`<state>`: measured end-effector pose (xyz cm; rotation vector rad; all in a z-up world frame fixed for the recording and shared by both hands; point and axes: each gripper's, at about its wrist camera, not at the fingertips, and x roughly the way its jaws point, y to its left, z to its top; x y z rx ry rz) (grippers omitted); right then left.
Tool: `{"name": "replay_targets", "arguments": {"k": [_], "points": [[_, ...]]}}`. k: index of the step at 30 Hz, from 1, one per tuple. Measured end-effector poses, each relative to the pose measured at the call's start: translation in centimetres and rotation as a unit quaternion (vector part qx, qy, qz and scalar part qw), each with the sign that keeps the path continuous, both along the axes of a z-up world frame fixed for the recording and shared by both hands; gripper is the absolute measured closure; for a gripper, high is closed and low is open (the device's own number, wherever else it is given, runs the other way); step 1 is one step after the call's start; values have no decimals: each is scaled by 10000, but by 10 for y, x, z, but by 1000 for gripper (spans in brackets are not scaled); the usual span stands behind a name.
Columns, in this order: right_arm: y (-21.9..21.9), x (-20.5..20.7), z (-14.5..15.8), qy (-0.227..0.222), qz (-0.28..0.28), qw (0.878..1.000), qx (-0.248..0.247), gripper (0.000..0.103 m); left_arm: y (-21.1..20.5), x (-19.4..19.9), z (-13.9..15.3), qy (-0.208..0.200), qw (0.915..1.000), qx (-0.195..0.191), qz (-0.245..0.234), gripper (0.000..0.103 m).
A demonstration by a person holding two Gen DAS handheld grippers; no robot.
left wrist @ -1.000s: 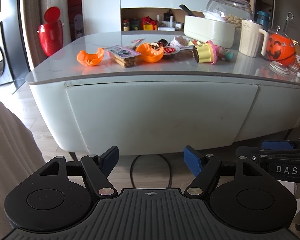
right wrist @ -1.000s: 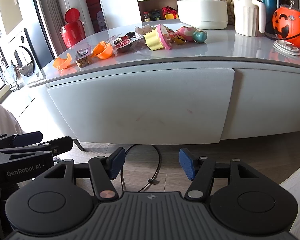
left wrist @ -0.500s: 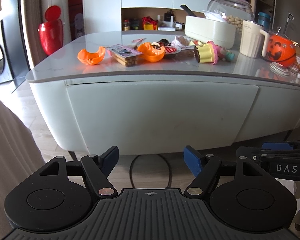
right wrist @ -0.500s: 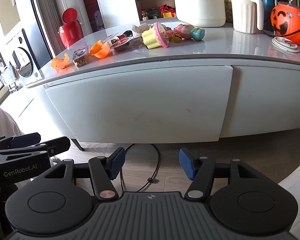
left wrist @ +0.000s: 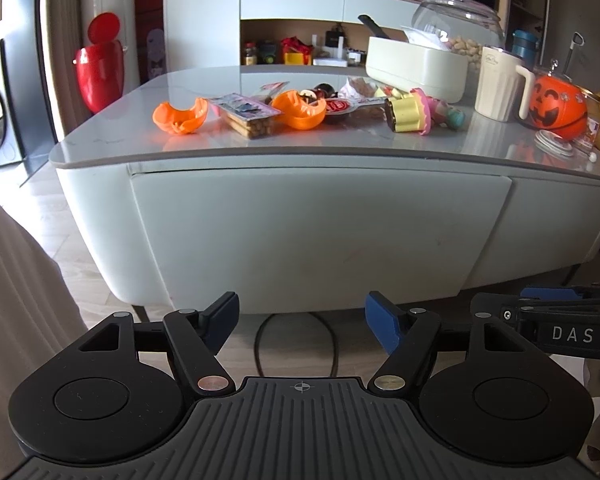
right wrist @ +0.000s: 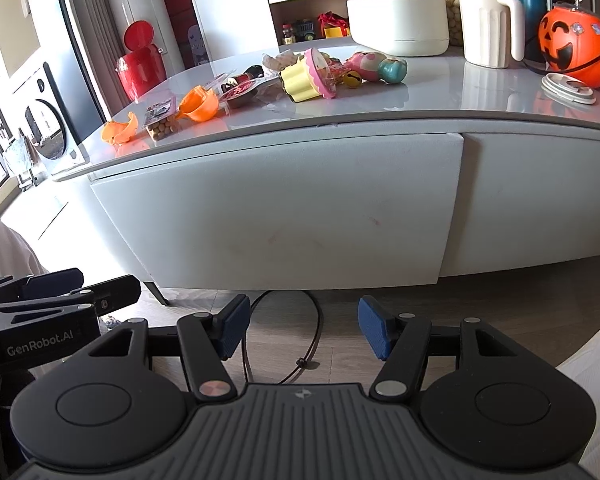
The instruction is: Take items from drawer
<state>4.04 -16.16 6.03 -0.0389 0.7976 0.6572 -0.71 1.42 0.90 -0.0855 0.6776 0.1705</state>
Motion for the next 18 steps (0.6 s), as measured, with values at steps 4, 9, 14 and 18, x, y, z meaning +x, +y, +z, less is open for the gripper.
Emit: {"name": "replay_targets", "arguments": {"k": [4, 9, 14, 18], "points": [[0, 0, 0, 27, -45, 10000, 23, 43, 0, 0, 0, 16, 10000, -51, 16, 40], [-1, 0, 2, 19, -72, 10000, 65, 43, -2, -1, 4, -120, 9997, -172, -109, 89], [-9, 2, 12, 28, -191, 9994, 272, 43, -5, 1, 19, -435, 9981, -31, 443, 89], [-17, 5, 30, -276, -276, 9989, 246, 43, 9, 29, 30, -419, 9976, -423, 350, 89]]}}
